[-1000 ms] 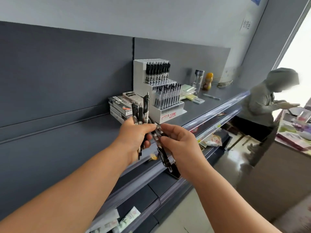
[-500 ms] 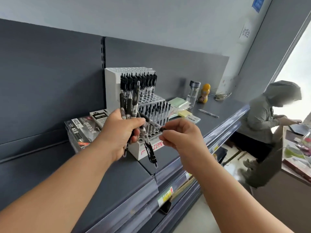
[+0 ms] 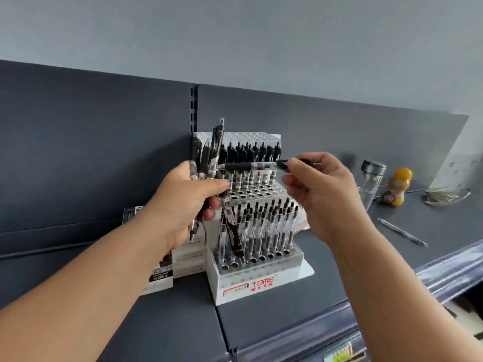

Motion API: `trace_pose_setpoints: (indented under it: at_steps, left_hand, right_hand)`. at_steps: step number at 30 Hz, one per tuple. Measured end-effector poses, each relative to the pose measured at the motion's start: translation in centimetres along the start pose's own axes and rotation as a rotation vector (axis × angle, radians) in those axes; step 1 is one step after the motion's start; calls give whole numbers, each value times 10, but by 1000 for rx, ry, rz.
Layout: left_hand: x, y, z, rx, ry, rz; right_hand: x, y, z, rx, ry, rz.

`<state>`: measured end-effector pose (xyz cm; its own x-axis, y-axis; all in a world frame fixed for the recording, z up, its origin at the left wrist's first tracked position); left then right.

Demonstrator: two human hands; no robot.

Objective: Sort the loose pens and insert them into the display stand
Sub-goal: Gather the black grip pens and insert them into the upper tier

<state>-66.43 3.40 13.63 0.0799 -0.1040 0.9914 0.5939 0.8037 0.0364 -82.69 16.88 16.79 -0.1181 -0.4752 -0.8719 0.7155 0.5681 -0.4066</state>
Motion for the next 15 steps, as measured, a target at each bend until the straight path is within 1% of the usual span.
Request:
trace_pose_setpoints:
  at_steps: [5,9,15]
  left_hand:
    - [2,-9,16,154,47,13]
    - [1,-15,32,249,71,37]
    - [1,-19,45,361,104,34]
  right_hand:
    - [11,-46,-2,-134,-110,70]
    - [15,-73,-13,-183,-172,105]
    - [19,-100,-15,-274,-36,83]
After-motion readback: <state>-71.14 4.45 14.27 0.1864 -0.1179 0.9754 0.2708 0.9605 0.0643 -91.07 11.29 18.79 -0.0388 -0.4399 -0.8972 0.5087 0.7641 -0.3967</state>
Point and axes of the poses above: each hand's wrist, its own y-axis away from the middle knuckle, its own z-axis out of the palm, x = y × z, the point moved 9 cm from there along -y, towards the middle knuckle, and after that the axes turned 8 degrees about -z, right-handed, at the moved point
